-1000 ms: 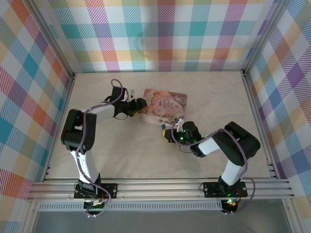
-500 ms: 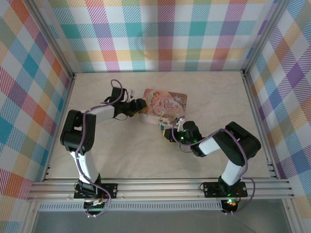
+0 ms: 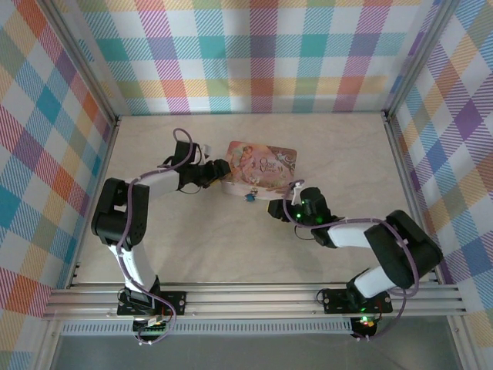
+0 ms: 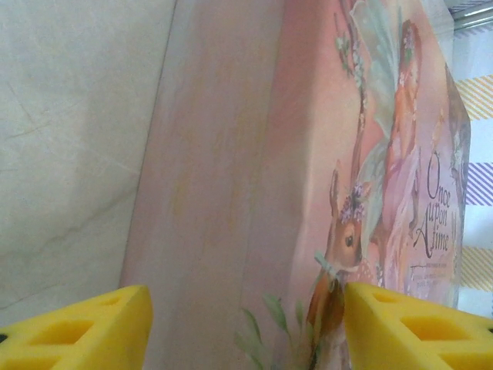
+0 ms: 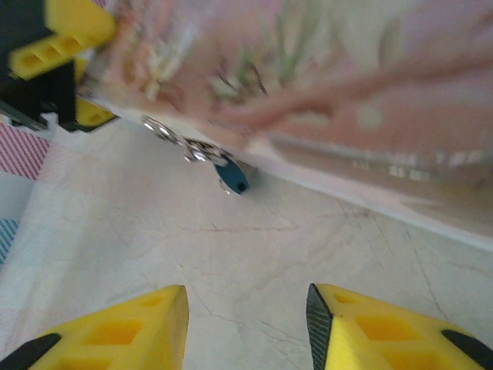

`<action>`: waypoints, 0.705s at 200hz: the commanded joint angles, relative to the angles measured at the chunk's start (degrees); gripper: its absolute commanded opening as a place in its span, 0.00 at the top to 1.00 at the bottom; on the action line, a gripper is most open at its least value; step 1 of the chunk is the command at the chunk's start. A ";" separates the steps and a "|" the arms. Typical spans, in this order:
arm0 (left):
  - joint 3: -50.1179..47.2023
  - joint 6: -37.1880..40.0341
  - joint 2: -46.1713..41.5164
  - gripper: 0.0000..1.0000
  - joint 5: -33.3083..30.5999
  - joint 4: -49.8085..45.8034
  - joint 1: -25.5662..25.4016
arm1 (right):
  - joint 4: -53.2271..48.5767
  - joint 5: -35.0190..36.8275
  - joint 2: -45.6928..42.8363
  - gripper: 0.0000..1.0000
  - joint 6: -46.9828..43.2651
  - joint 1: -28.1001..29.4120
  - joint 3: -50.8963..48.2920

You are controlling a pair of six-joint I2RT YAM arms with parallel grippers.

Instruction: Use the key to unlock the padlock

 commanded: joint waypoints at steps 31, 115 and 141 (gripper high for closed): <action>-4.93 1.45 -1.76 0.36 -3.76 -6.45 -0.69 | -2.30 -5.10 -1.88 0.49 -1.76 -4.93 3.77; -8.79 0.20 -6.41 0.36 -4.61 -7.24 -3.22 | 0.23 -10.52 6.59 0.49 -4.04 -9.51 11.05; -10.46 -0.56 -9.23 0.36 -5.40 -7.68 -4.38 | 2.65 -12.42 9.46 0.49 -4.10 -10.65 12.41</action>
